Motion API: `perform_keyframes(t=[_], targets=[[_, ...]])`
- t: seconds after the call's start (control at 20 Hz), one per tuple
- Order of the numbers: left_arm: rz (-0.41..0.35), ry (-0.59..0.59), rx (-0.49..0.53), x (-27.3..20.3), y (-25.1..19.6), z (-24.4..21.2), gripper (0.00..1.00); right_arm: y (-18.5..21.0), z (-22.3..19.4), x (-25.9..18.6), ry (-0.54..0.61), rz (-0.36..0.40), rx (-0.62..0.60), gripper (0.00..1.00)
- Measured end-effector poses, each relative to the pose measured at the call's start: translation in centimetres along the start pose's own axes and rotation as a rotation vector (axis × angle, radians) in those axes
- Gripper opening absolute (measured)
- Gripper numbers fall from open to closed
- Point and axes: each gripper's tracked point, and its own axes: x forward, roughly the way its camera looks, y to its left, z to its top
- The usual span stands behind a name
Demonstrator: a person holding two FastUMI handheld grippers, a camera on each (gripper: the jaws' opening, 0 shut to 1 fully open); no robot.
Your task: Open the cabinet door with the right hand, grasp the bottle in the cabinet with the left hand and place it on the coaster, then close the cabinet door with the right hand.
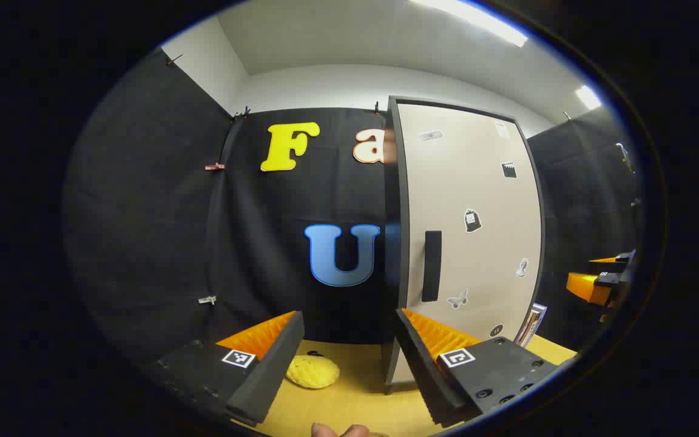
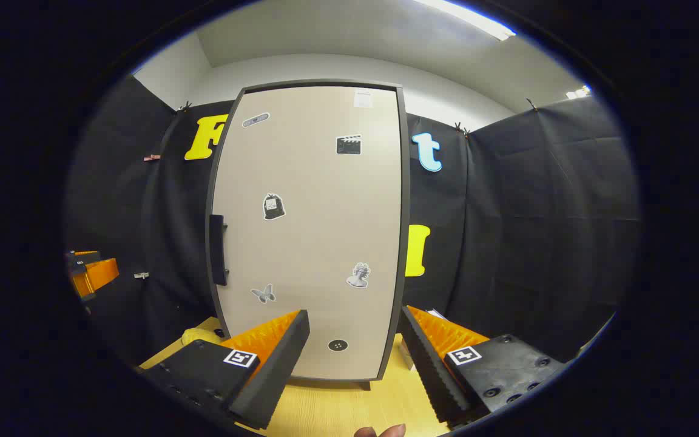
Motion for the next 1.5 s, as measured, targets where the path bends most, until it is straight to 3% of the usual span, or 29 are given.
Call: perform_keyframes(t=[1.05, 1.5], targets=[[-0.034, -0.004, 0.050, -0.6, 0.7, -0.4, 0.95, 2.3, 0.9, -2.1, -0.032, 0.022, -0.018, 0.97], [-0.021, -0.010, 0.047, 0.2, 3.0, -0.6, 0.95, 7.6, 1.3, 0.5, -0.027, 0.091, 0.005, 0.97]])
